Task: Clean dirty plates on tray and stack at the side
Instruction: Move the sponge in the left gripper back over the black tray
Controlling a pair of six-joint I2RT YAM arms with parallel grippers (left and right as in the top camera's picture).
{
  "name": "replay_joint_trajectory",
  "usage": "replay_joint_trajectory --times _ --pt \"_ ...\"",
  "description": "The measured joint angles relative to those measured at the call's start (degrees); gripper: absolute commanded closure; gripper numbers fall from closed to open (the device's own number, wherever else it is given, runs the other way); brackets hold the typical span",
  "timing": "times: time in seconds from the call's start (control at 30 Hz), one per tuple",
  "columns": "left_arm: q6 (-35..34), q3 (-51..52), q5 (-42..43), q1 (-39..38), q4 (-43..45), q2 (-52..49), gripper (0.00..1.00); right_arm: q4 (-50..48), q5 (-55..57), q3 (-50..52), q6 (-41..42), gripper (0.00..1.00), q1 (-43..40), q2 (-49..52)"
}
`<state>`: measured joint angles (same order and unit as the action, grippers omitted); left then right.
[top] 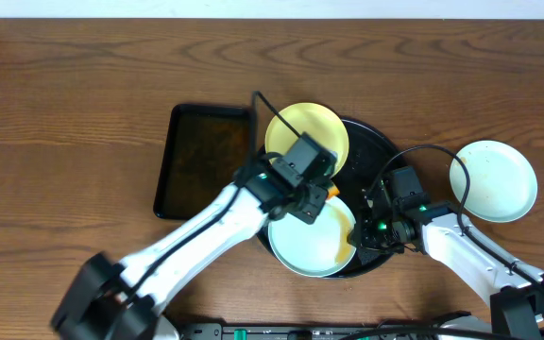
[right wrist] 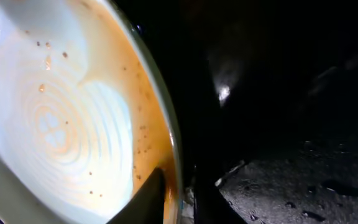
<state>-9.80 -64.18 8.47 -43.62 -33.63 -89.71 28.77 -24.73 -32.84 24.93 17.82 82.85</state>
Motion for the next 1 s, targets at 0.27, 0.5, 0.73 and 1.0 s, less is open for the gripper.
replay_joint_trajectory --times 0.27,0.5,0.73,1.0 --pt "-2.1 0.0 -4.7 8.6 -6.8 3.3 0.93 -2.6 0.6 0.0 -0.1 0.87 0.0 0.0" --pt "-3.7 0.0 -5.7 18.7 -8.6 3.4 0.93 -2.4 1.2 0.3 0.0 0.99 0.0 0.0" --pt "-3.9 0.0 -5.9 24.8 -9.8 3.4 0.92 -2.5 1.5 0.3 0.0 0.99 0.0 0.0" --pt "-3.9 0.0 -5.9 25.7 -9.9 3.4 0.92 7.3 8.4 -3.1 -0.9 0.99 0.0 -3.2"
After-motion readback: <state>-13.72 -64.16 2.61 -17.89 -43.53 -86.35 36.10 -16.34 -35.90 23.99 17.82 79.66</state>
